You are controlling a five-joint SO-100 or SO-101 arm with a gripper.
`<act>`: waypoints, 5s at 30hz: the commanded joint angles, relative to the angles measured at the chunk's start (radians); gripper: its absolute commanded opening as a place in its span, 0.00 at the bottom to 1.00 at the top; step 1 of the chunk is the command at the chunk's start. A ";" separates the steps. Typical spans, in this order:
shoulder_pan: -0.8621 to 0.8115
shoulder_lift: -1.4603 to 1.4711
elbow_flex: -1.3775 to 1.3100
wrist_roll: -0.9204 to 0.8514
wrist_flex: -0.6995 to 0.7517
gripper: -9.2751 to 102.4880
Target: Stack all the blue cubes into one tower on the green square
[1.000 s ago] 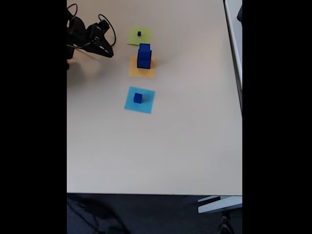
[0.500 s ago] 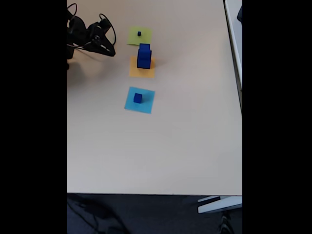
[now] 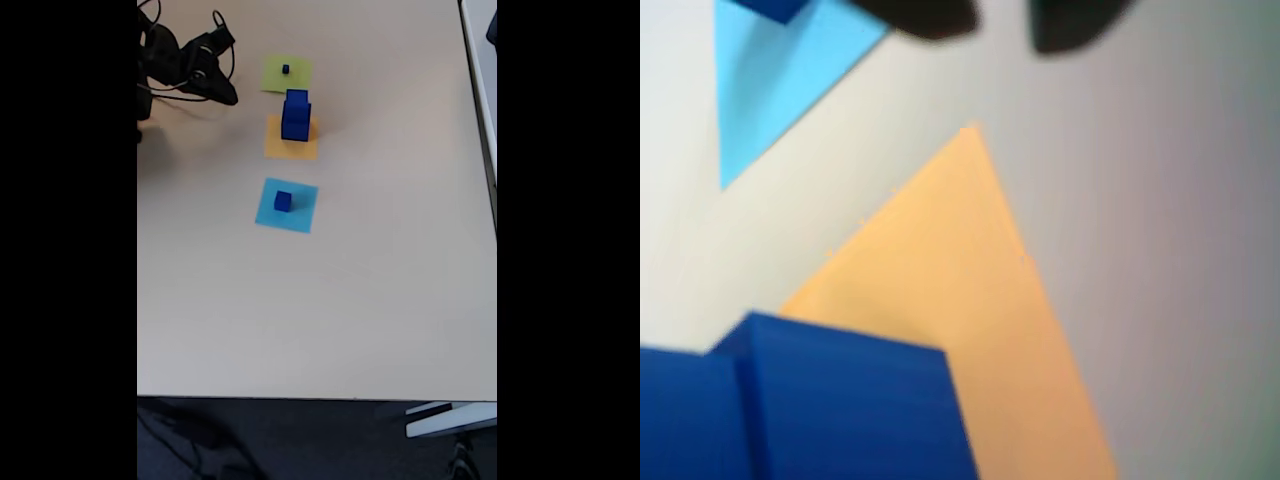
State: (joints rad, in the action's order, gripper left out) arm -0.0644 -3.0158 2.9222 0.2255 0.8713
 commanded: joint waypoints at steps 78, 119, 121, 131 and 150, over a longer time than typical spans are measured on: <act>-0.063 1.167 -1.358 1.118 0.393 0.08; 0.413 1.710 -1.858 1.743 0.574 0.08; 0.416 1.723 -1.847 1.750 0.571 0.08; 0.462 1.764 -1.781 1.812 0.560 0.08; 0.476 1.825 -1.776 1.801 0.563 0.09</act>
State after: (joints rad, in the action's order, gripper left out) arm 0.4050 -1.1766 1.1520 2.0064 1.4373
